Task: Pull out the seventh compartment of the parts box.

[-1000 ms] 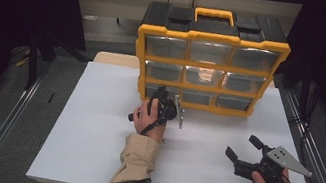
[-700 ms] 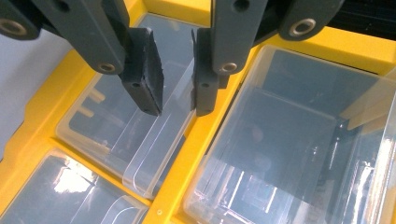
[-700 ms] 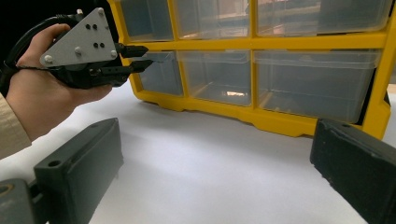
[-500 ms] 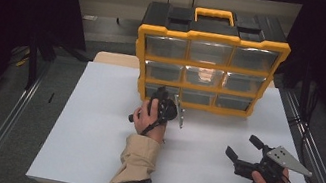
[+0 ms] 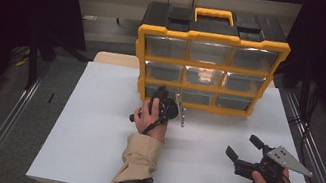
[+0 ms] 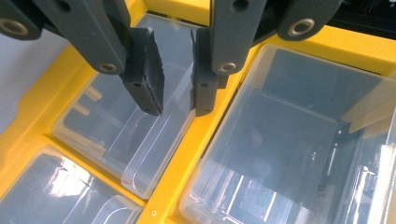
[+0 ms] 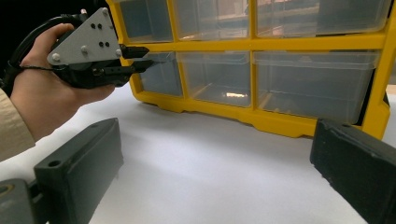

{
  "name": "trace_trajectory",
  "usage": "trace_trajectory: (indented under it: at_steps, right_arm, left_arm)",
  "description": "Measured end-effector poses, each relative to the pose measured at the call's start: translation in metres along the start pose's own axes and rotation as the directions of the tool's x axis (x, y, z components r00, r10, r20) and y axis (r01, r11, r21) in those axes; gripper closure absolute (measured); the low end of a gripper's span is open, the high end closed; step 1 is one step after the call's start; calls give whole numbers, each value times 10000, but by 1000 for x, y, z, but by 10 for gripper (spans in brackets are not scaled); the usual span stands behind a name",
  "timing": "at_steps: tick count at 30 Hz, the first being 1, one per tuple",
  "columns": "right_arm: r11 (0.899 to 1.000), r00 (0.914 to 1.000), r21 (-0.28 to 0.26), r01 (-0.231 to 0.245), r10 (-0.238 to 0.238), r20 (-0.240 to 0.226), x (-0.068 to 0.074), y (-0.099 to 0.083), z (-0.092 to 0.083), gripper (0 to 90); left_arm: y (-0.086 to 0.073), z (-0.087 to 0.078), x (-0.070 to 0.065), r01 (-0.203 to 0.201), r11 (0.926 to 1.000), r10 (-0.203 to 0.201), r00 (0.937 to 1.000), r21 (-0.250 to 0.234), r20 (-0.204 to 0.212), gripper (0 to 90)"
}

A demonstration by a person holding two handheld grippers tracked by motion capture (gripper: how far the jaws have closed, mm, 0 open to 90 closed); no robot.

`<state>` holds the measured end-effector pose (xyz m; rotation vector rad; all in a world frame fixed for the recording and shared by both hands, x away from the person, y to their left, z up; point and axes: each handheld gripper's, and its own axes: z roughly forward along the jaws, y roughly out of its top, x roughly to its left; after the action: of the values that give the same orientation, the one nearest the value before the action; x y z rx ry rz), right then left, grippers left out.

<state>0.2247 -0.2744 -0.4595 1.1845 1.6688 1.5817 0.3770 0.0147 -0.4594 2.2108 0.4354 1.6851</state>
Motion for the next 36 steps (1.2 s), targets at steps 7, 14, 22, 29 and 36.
trace_trajectory:
  at_steps: [7, 14, 22, 29, 36]
  right_arm:
    - [10000, 10000, 1, 27, -27, 34, -1, 0, 0, 20]
    - [10000, 10000, -28, 67, -67, 49, -1, 0, 1, 20]
    - [10000, 10000, -47, 52, -51, 59, -1, 0, 1, 20]
    - [10000, 10000, 21, 24, -24, 23, 0, 0, 0, 20]
    - [10000, 10000, 4, 53, -53, 29, 0, 0, 0, 20]
  left_arm:
    - [3, -1, 0, 235, 9997, -236, 9997, 59, 91, 745]
    - [6, -2, 1, 192, 9997, -193, 9998, 177, 58, 741]
    - [3, -2, -1, 207, 9998, -207, 9998, 36, 4, 738]
    - [-3, -2, 3, -365, 9989, 366, 9993, 301, -50, 730]
    - [-16, 0, 10, -652, 9961, 657, 9978, 589, -62, 739]
